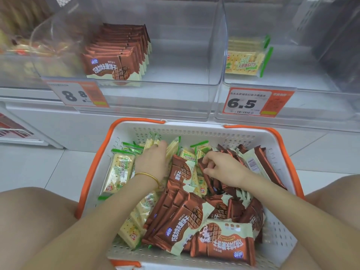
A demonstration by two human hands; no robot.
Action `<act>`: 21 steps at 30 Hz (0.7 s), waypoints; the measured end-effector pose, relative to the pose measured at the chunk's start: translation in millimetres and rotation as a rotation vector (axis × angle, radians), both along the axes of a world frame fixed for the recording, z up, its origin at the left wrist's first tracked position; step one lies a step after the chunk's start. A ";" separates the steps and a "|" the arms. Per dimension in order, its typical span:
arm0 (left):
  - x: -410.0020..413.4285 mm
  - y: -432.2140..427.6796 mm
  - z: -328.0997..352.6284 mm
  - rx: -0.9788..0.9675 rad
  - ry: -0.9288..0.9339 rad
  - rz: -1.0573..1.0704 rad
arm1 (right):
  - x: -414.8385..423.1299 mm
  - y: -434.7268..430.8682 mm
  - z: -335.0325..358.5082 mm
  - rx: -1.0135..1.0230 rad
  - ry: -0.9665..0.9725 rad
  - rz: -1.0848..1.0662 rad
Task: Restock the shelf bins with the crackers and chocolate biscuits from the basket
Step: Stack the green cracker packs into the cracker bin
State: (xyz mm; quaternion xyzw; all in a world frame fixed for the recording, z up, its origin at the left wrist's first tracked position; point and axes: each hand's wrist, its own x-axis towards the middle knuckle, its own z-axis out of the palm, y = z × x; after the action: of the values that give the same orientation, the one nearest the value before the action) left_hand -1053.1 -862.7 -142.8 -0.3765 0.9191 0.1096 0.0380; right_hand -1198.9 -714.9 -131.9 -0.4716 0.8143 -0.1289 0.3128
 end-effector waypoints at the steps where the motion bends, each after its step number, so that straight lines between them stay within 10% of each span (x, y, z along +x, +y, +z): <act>1: 0.5 -4.4 10.8 0.053 0.027 0.029 | 0.0 0.5 3.9 -0.015 0.006 -0.008; 15: -0.9 7.2 180.7 0.879 0.606 -0.229 | -6.1 33.1 159.3 -0.541 -0.630 -0.226; 18: -26.6 15.1 199.2 0.849 0.908 -0.211 | -38.7 45.1 193.1 -0.705 -0.693 -0.347; 21: -52.9 8.7 200.7 0.409 1.027 -0.288 | -88.1 48.4 211.3 -0.828 -0.552 -0.545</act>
State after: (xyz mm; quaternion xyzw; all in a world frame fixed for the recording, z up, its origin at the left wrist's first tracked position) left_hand -1105.9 -854.0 57.9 -0.1310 0.8217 0.4481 -0.3268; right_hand -1287.1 -666.5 79.4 -0.2765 0.6764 -0.6319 0.2585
